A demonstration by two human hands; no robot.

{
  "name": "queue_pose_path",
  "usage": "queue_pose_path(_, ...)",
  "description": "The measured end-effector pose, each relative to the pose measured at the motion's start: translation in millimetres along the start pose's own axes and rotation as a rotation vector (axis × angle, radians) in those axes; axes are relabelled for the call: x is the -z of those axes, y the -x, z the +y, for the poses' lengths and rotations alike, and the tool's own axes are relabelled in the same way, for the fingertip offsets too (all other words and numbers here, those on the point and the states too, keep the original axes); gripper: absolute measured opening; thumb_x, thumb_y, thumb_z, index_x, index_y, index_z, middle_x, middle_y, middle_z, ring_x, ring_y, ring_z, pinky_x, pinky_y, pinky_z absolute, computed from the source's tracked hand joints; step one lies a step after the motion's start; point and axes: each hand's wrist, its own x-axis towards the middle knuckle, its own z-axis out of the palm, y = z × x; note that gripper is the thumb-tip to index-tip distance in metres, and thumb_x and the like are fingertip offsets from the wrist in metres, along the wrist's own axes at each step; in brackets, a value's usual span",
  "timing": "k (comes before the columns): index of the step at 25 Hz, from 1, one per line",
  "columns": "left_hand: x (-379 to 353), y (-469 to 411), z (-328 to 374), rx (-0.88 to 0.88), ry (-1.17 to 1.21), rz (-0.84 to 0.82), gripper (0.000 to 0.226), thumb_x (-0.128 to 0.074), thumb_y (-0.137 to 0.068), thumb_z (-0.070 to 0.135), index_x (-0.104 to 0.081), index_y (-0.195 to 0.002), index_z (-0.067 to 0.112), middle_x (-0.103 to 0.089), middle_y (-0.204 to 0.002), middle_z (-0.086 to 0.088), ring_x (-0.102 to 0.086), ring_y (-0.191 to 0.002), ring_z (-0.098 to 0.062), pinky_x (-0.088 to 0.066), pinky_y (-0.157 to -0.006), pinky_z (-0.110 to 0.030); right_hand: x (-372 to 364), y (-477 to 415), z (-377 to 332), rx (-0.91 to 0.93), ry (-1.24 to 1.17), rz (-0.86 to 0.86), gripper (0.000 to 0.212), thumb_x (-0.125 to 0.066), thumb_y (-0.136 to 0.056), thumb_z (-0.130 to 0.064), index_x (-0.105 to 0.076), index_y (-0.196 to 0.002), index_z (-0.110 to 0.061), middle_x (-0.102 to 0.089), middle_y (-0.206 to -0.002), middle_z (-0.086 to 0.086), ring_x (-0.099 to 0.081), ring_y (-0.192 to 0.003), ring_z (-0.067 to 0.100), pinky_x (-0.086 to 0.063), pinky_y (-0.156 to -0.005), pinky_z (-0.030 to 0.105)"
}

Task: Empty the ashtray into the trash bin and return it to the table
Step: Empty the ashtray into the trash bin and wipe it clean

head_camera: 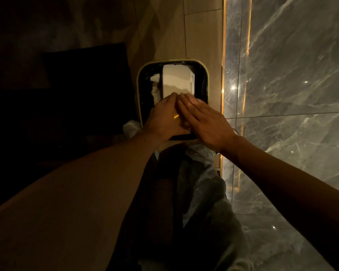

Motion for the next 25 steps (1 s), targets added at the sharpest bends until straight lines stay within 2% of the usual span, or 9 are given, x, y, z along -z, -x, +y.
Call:
queue_pose_path(2, 0, 1, 1, 0.013, -0.003, -0.010, 0.089, -0.090, -0.049, 0.045, -0.050, -0.125, 0.018, -0.061, -0.125, -0.001, -0.059, -0.114, -0.020, -0.050, -0.096, -0.034, 1, -1, -3, -0.001, -0.009, -0.007, 0.055, -0.031, -0.101, -0.026, -0.023, -0.150, -0.001, -0.026, -0.157, 0.020, -0.020, -0.147, 0.033, -0.027, -0.118, 0.048)
queue_pose_path(5, 1, 0, 2, 0.008, 0.001, 0.004, 0.090, -0.089, -0.049, 0.048, -0.051, -0.126, 0.020, -0.062, -0.124, 0.002, -0.060, -0.114, -0.019, -0.051, -0.095, -0.035, 3, 1, 1, -0.008, 0.005, 0.015, 0.056, -0.029, -0.101, -0.026, -0.021, -0.151, -0.001, -0.023, -0.158, 0.019, -0.013, -0.148, 0.028, -0.020, -0.121, 0.042)
queue_pose_path(8, 4, 2, 0, 0.033, -0.051, -0.010, 0.100, -0.089, -0.048, 0.051, -0.046, -0.132, 0.017, -0.059, -0.131, -0.003, -0.057, -0.118, -0.024, -0.049, -0.097, -0.041, 1, 2, 1, 0.005, 0.016, -0.025, 0.057, -0.033, -0.100, -0.027, -0.025, -0.150, -0.001, -0.028, -0.156, 0.020, -0.024, -0.146, 0.035, -0.033, -0.115, 0.049)
queue_pose_path(12, 6, -1, 1, 0.033, -0.019, -0.017, 0.091, -0.089, -0.048, 0.047, -0.050, -0.125, 0.018, -0.062, -0.123, -0.001, -0.060, -0.114, -0.023, -0.051, -0.093, -0.038, 7, 0, -3, -0.034, 0.000, 0.031, 0.058, -0.036, -0.099, -0.023, -0.020, -0.150, -0.001, -0.021, -0.159, 0.019, -0.010, -0.149, 0.029, -0.019, -0.121, 0.041)
queue_pose_path(14, 8, -3, 1, 0.048, -0.053, -0.031, 0.101, -0.091, -0.049, 0.047, -0.045, -0.134, 0.016, -0.059, -0.131, -0.004, -0.056, -0.120, -0.025, -0.048, -0.097, -0.037, 3, 2, -1, -0.014, 0.003, -0.019, 0.058, -0.034, -0.099, -0.026, -0.022, -0.150, 0.000, -0.024, -0.157, 0.022, -0.017, -0.147, 0.033, -0.024, -0.119, 0.046)
queue_pose_path(17, 5, -1, 0, 0.069, -0.073, -0.028, 0.108, -0.091, -0.051, 0.045, -0.040, -0.141, 0.014, -0.052, -0.140, -0.007, -0.051, -0.127, -0.027, -0.045, -0.103, -0.040, -5, 4, 2, -0.014, -0.010, -0.117, 0.058, -0.028, -0.101, -0.031, -0.022, -0.150, -0.002, -0.024, -0.158, 0.021, -0.020, -0.147, 0.035, -0.018, -0.118, 0.043)
queue_pose_path(21, 6, 5, -6, 0.085, -0.043, -0.024, 0.113, -0.090, -0.054, 0.043, -0.033, -0.147, 0.013, -0.041, -0.149, -0.008, -0.043, -0.134, -0.029, -0.041, -0.108, -0.044, 3, 0, -6, -0.221, -0.295, -0.060, 0.065, -0.040, -0.101, -0.035, -0.013, -0.153, -0.008, -0.015, -0.162, 0.016, -0.021, -0.148, 0.031, -0.027, -0.116, 0.039)
queue_pose_path(23, 9, 6, -4, 0.093, -0.044, -0.041, 0.116, -0.091, -0.055, 0.039, -0.029, -0.149, 0.013, -0.036, -0.153, -0.009, -0.039, -0.137, -0.030, -0.038, -0.110, -0.043, 10, 3, -4, -0.337, -0.535, -0.094, 0.075, -0.055, -0.096, -0.031, -0.011, -0.154, -0.012, -0.017, -0.162, 0.011, -0.028, -0.145, 0.028, -0.030, -0.113, 0.036)
queue_pose_path(25, 11, 5, -4, 0.115, -0.053, -0.062, 0.117, -0.091, -0.056, 0.037, -0.025, -0.150, 0.014, -0.031, -0.155, -0.008, -0.035, -0.139, -0.030, -0.036, -0.111, -0.042, 18, 4, -1, -0.375, -0.628, -0.108, 0.079, -0.065, -0.090, -0.022, -0.017, -0.153, -0.013, -0.024, -0.160, 0.010, -0.031, -0.144, 0.027, -0.027, -0.115, 0.035)
